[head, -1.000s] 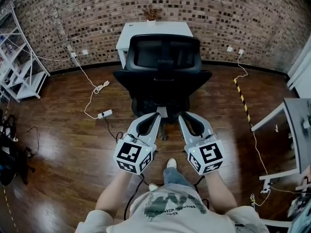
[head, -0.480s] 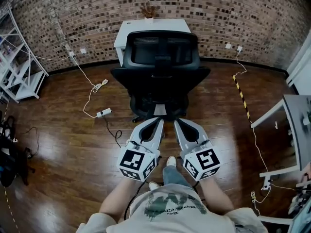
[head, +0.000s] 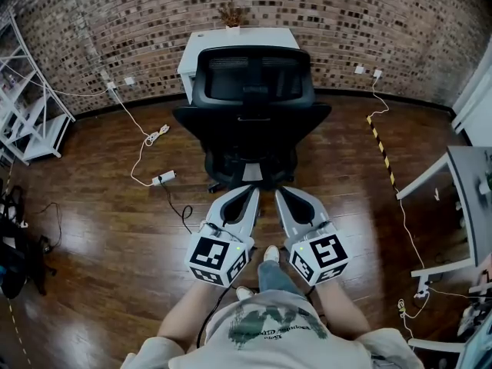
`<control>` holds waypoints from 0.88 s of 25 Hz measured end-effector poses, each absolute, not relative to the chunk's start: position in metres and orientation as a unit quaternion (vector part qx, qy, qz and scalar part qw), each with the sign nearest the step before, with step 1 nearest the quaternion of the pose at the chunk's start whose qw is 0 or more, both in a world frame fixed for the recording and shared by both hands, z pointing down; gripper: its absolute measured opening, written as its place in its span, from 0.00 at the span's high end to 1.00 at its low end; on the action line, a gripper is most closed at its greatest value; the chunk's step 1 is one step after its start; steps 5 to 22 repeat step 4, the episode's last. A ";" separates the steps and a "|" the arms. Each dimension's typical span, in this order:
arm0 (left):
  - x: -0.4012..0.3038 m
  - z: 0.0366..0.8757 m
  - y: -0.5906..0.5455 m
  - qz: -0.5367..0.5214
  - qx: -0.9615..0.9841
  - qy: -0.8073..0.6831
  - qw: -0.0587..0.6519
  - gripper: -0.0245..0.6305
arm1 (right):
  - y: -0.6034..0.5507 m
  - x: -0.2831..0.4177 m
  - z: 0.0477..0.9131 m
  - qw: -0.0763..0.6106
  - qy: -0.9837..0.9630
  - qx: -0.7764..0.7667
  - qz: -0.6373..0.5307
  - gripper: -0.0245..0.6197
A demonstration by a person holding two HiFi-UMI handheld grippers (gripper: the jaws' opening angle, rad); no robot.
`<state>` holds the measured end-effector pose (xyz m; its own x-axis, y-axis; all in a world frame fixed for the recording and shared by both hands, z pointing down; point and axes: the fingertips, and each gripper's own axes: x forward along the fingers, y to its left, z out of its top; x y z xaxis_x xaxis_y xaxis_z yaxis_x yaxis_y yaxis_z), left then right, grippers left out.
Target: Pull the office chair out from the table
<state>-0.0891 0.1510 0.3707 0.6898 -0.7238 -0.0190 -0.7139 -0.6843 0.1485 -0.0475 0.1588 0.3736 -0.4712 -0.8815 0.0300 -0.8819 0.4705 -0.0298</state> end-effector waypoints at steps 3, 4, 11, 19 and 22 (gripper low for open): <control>-0.089 0.371 0.150 -0.037 0.917 -0.391 0.064 0.94 | 0.157 -0.047 0.376 0.006 -0.857 0.515 0.025 0.96; -0.089 0.372 0.149 -0.037 0.917 -0.391 0.064 0.94 | 0.157 -0.047 0.377 0.007 -0.857 0.515 0.026 0.96; -0.089 0.372 0.149 -0.037 0.917 -0.391 0.064 0.94 | 0.157 -0.047 0.377 0.007 -0.857 0.515 0.026 0.96; -0.089 0.372 0.149 -0.037 0.917 -0.391 0.064 0.94 | 0.157 -0.047 0.377 0.007 -0.857 0.515 0.026 0.96; -0.089 0.372 0.149 -0.037 0.917 -0.391 0.064 0.94 | 0.157 -0.047 0.377 0.007 -0.857 0.515 0.026 0.96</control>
